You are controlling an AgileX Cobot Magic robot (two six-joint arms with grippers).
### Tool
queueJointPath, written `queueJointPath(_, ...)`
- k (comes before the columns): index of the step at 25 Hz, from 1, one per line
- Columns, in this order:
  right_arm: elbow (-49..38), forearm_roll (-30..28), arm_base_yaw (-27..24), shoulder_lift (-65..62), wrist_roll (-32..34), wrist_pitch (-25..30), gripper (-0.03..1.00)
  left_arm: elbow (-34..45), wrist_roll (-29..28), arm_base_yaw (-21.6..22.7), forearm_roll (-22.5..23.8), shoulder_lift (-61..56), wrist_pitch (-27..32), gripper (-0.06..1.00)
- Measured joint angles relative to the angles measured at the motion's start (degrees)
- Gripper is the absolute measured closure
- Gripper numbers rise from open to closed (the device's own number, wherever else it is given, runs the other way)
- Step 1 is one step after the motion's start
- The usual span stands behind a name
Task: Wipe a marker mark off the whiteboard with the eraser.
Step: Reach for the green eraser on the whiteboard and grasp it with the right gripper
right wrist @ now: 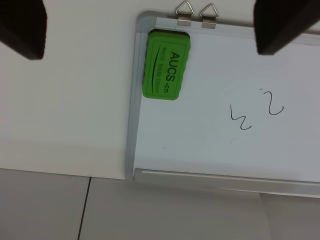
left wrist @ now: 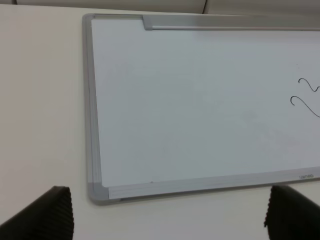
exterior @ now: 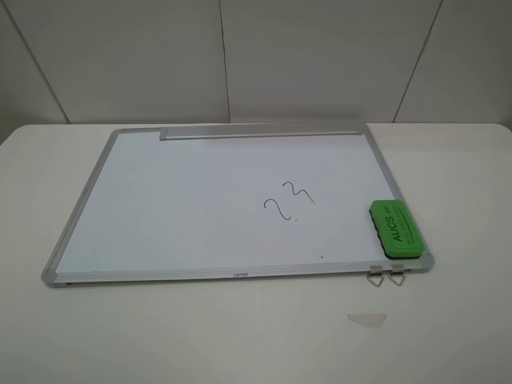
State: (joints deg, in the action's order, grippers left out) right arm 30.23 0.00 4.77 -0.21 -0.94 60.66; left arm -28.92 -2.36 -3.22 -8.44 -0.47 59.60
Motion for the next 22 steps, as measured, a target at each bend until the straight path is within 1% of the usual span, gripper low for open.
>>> queueJointPath(22,0.0,0.0,0.0,0.0,0.0,0.0,0.14,0.0,0.0,0.0,0.0,0.0,0.0,0.16)
